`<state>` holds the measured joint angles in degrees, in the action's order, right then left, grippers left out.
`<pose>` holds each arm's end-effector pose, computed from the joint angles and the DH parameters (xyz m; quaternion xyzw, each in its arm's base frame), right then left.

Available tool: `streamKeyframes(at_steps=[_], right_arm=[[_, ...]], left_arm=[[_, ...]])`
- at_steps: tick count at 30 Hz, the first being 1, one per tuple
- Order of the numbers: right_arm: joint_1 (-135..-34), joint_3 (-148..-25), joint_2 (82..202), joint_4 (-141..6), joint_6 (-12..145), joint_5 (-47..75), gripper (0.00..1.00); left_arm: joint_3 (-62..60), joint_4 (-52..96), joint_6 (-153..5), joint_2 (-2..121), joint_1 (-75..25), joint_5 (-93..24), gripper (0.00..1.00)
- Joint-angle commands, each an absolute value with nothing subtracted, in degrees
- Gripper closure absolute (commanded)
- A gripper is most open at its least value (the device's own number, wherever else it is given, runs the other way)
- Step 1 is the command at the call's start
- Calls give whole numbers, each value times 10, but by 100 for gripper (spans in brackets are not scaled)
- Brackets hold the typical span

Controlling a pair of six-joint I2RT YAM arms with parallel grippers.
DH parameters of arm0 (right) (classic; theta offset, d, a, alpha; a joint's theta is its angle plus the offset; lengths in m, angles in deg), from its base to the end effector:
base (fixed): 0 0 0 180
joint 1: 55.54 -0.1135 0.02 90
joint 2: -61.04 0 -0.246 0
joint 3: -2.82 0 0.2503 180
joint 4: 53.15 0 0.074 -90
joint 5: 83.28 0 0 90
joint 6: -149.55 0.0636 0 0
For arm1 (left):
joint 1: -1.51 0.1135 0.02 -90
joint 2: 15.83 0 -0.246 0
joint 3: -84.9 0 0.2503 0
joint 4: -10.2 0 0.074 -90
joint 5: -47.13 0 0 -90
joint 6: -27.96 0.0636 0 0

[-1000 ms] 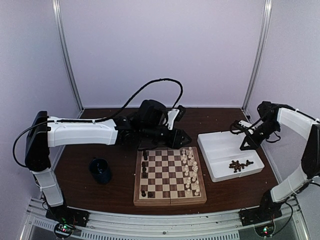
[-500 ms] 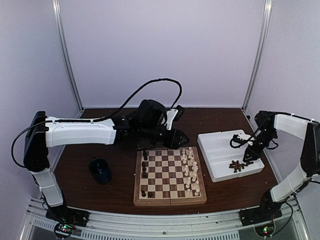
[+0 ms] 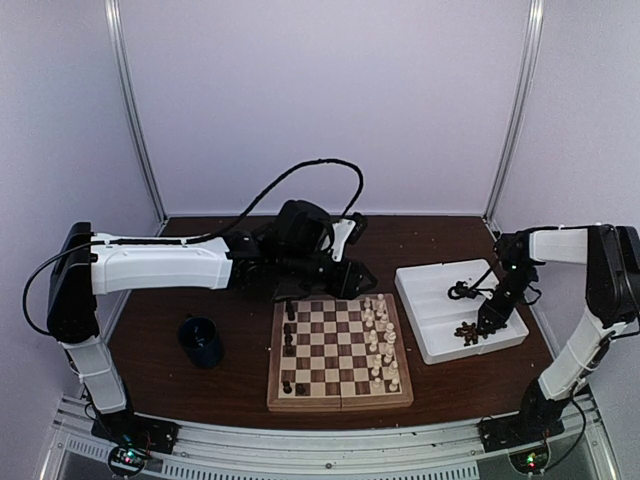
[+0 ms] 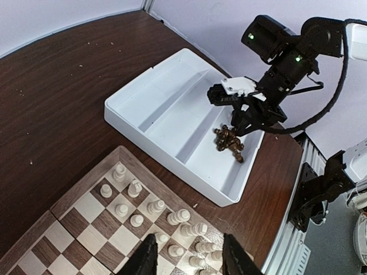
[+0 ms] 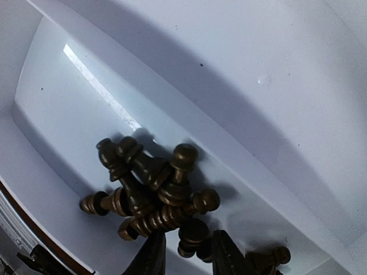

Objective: Set up the chess pieces on the board
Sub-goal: Pick up the chess pile from the storage box.

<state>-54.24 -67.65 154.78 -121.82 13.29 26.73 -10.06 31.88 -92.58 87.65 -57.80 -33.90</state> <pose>0.2619 0.0158 0.1264 -0.3738 0.9110 0.1657 0.0548 0.2176 -0.3861 0.2468 0.2525 0.8275 -0.3989 0.3040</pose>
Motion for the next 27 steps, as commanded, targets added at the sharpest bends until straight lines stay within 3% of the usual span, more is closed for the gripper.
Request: streamKeyframes(at_steps=[1,8,19,27], right_arm=[[-552,-669,1580,-1199,159,247,68],[-555,-654,1593,-1188,167,205,66],[-572,-698,1547,-1246,195,290,66],[-574,-689,1540,-1240,180,206,60]], left_arm=[[-106,314,-918,866,-578,-345,62],[-112,319,-917,870,-579,-345,62],[-114,326,-907,869,-579,-353,62],[-106,327,-904,865,-579,-356,62]])
